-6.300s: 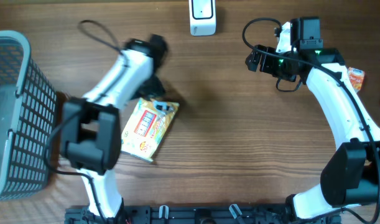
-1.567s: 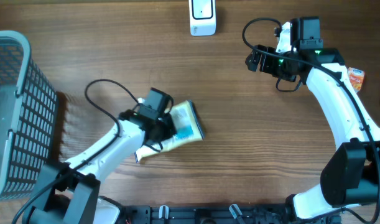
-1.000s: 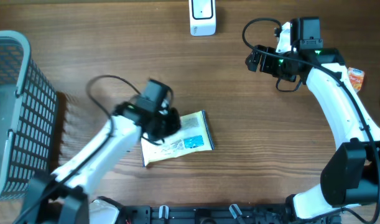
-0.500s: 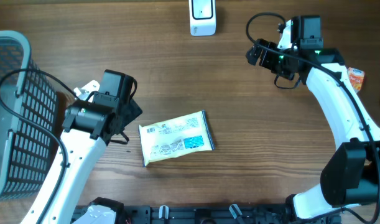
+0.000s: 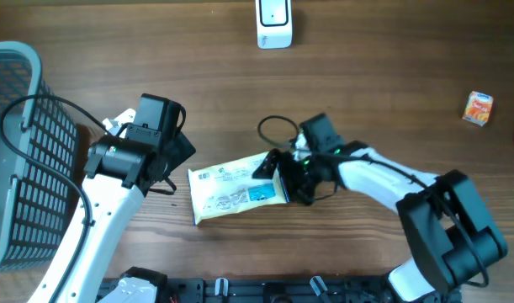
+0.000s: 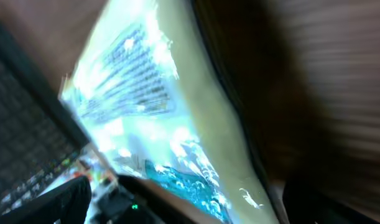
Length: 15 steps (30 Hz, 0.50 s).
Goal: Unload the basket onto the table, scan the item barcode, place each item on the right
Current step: 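Grasp the wipes pack edge with the right gripper and lift it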
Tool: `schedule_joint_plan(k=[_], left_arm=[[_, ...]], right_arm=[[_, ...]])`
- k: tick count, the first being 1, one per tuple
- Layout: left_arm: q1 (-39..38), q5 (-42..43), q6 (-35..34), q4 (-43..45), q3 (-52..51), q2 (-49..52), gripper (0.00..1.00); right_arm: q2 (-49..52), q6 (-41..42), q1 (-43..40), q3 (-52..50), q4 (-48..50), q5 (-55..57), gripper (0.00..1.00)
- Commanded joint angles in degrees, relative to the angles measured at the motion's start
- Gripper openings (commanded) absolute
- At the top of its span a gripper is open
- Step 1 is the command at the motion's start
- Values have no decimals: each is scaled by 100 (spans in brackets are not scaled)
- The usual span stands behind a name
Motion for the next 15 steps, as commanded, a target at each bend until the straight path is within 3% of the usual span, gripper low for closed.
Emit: schedule_joint_plan(k=[1,7,8,10,11,12,15], left_arm=[[33,7,-109,0,26,24,100],[33,4,-109,0,26,24,100],[33,7,-109,0,26,24,100],[33,4,-111,0,26,24,100],[33,7,-109,0,26,24,100],[33,4,-109,0,26,24,100],[33,7,-109,0,26,24,100]], right_arm=[[107,839,452,-317,273,282,100],[435,1145,769,-317,376,835,100],[614,1143,769,-317,544,822,89],[824,1163,769,-315,809,774,40],[824,1156,769,-315,868,767,29],[824,1080,769,-310,944,767,7],[748,651,715,-264,979,782,4]])
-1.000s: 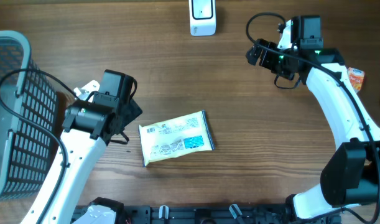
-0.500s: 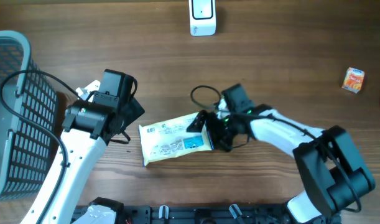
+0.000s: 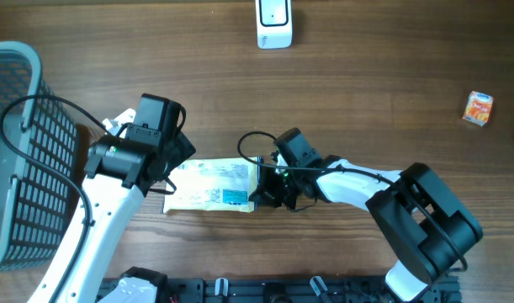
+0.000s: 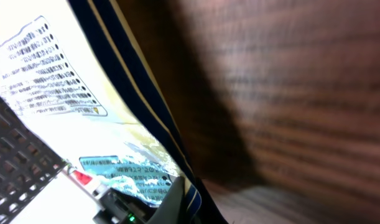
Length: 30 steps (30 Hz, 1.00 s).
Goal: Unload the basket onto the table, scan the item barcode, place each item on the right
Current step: 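Grasp the wipes pack edge with the right gripper and lift it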
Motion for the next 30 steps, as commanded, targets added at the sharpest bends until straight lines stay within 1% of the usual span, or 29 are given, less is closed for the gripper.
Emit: schedule_joint_plan(k=[1,5,6,8,10,12,13,14,15,16,17,18,19,20,21,22,24,25,26,27,29,30], left_arm=[[33,4,-96,0,26,24,100],[33,7,-96,0,26,24,100],[33,7,-96,0,26,24,100],[33,4,-96,0,26,24,100],[33,7,-96,0,26,24,100],[33,4,-98,282,26,22,100],[33,33,-98,437,26,24,100],[33,28,-96,431,26,24,100],[33,33,-98,431,26,24,100],[31,208,-98,424,26,24,100],[33,737,-96,330,20,24,100],[31,1040,-63,450,-7,52,100],[7,1414,299,662,-61,85,100],[-35,2011,1038,1045,-188,190,100],[-66,2435,1447,1325,-330,345,100],[-76,2728,1587,1622,-494,654,100],[-76,3195,1733,2072,-636,1161,100],[-76,3751,2114,2385,-662,1528,100],[-76,4120,2232,2634,-662,1864,100],[-83,4308,2229,2841,-662,2133,100],[-83,4719,2232,3209,-662,2767,86],[-83,4964,2238,3333,-662,3038,79]], right_arm=[[22,-538,-210,-120,-197,470,4],[-977,-1624,-1180,-120,-1187,1150,4],[-1351,-2170,-1720,-120,-1493,1231,4],[-1650,-2806,-2350,-120,-1860,1167,4],[-1600,-3071,-2505,-122,-2046,1169,4],[-1513,-3047,-2490,-122,-2020,1172,4],[-1513,-3069,-2520,-122,-1902,1215,19],[-1513,-3167,-2590,-109,-1860,1145,52],[-1513,-3451,-2667,-39,-1926,981,96],[-1513,-3467,-2706,31,-2096,970,100],[-1513,-3475,-2761,116,-2402,940,100],[-1515,-3497,-2769,155,-2643,874,100],[-1515,-3681,-2769,168,-2889,610,100],[-1515,-4122,-2767,168,-3147,168,100],[-1515,-4343,-2754,168,-3447,-33,100],[-1515,-4461,-2708,166,-3899,-39,100],[-1513,-4513,-2597,129,-4282,-81,100],[-1513,-4557,-2439,-2,-4288,-354,100],[-1513,-4557,-2315,-120,-4190,-507,100],[-1513,-4542,-2234,-205,-4100,-586,100],[-1513,-3873,-1851,-509,-3486,-647,100],[-1513,-3399,-1718,-621,-3080,-645,100]])
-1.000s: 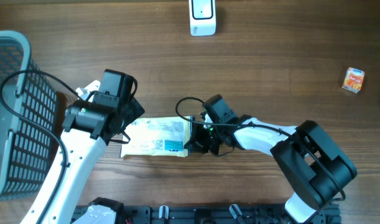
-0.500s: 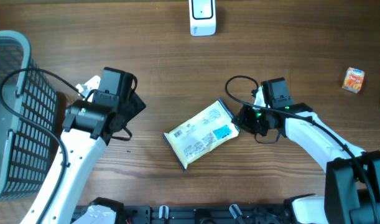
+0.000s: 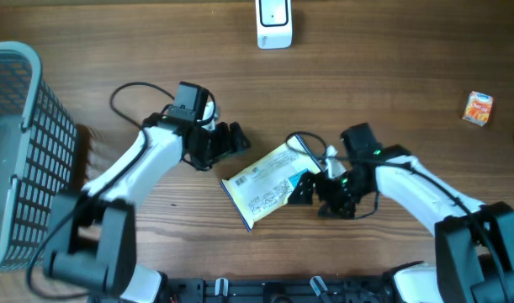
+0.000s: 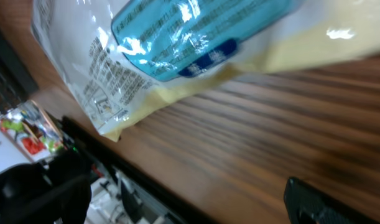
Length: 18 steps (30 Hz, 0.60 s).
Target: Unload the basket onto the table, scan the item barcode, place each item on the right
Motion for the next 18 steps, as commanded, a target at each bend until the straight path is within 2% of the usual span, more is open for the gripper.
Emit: schedule_joint_plan(k=[1,4,5,7,10,12,14,16,18], left_arm=[[-22,1069,321,210,-48,643,75],[-125,1141,293,-15,-70,953,57],[-212,1139,291,-179,-92,957,54],[-505,1139,249,-669,-96,957,51],[-1023,1139,240,-1139,-96,957,49],[-1432,1130,101,-1108,-96,957,49],[-1521,907,-153,-1001,-94,957,49],[-1322,378,-310,-1012,-94,955,50],[-925,356,-308,-1005,-94,955,51]], right_arm=[[46,1130,348,-295,769,-260,100],[46,1591,575,-319,1578,-219,100],[46,1698,581,-319,1853,-35,100],[46,2046,568,-319,2323,745,99],[46,1930,378,-271,2892,929,100],[46,1355,70,7,2686,933,99],[46,964,-184,260,2116,931,100],[52,848,-315,256,1674,946,100],[155,706,-205,107,1639,608,100]])
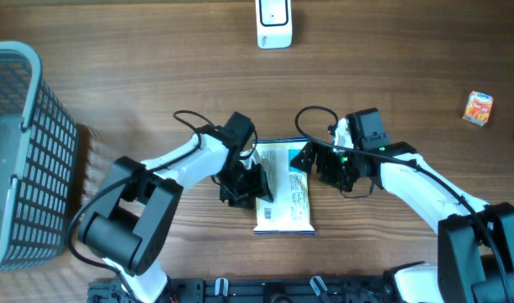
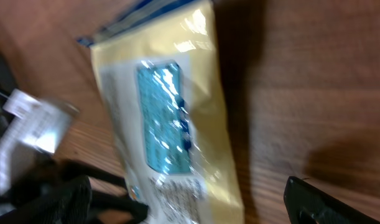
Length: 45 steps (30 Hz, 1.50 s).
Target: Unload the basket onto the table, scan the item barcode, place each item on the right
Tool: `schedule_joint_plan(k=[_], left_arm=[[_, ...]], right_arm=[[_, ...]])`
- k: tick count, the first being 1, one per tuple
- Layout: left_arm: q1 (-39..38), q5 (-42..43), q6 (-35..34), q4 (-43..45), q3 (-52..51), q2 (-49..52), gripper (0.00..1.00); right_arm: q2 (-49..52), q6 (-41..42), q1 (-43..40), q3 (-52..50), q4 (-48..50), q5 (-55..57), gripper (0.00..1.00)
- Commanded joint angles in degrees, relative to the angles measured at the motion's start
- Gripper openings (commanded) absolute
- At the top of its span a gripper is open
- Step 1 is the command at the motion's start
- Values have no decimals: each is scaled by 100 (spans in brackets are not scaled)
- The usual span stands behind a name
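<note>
The item, a flat yellow and white packet (image 1: 283,195) with a blue label, lies printed side up on the wooden table, its long axis pointing toward the near edge. My left gripper (image 1: 250,185) presses against its left edge; its jaws are hidden under the wrist. My right gripper (image 1: 309,162) sits at the packet's upper right corner. In the right wrist view the packet (image 2: 171,118) lies blurred between the widely spread fingers of the open right gripper (image 2: 186,190). The white scanner (image 1: 273,23) stands at the far edge.
A grey mesh basket (image 1: 21,151) fills the left side. A small orange carton (image 1: 478,108) lies far right. Both arms' cables loop over the table just behind the packet.
The packet has turned from a diagonal lie to pointing at the near edge. My left gripper, then apart at its upper left, now touches its left edge. My right gripper has moved from its lower right to its upper right.
First the packet lay left of centre with my right gripper at its right end and the left arm raised. Then it was further left and flat. Then it lay diagonally at centre, the left gripper low nearby. Now both grippers flank it.
</note>
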Motion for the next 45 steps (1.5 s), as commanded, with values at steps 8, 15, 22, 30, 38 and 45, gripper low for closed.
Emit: schedule_joint_plan(k=[8,15,22,30,38,45], left_arm=[[824,-328,-149,114,-33,74,55],[317,-1207,-1255,284,-55,76,52],[184,-1268,-1207,271,-42,2,55],[1113,-1982,-717,-767,713,-2288,74],[2369,-3390,-713,-1399,708,-3010,100],[2369,-3390,-713,-1399,708,-3010,100]], right_arm=[[1598,658,815,-122,345,-1130,100],[1617,824,813,-122,588,-1110,60],[1606,715,813,-42,603,-1091,6],[1209,-247,181,697,120,-1939,4],[1130,1270,-1296,1091,2916,-5713,4],[1130,6669,-1294,1088,8961,-5558,4]])
